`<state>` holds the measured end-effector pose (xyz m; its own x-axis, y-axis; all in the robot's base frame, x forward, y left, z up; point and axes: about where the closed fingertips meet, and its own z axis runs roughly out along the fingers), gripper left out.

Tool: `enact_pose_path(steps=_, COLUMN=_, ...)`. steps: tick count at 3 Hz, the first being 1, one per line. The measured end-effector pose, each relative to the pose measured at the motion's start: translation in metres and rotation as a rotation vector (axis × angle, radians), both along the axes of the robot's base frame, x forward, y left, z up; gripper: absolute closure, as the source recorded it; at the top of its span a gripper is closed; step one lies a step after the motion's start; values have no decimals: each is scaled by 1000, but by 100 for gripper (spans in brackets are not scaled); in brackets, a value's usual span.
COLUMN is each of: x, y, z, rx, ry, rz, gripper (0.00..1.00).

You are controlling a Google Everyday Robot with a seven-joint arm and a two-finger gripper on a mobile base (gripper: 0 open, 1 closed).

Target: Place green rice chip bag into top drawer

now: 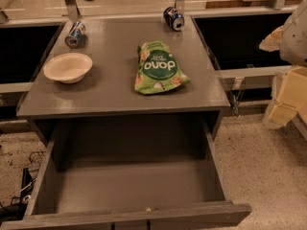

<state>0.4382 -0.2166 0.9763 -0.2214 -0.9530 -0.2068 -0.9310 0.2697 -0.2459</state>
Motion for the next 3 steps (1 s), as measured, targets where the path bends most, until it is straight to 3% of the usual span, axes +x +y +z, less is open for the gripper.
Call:
enact_pose_path(steps=1, x=0, y=0, z=0, rx=0, ry=0, rz=0, gripper=0)
enact_pose_path(steps=2, x=23, y=6, z=12, rx=-2, ry=-27, rz=37, gripper=0)
enact_pose_path(steps=3, x=61, y=26, z=27, rx=7, ry=-50, rz=115, gripper=0)
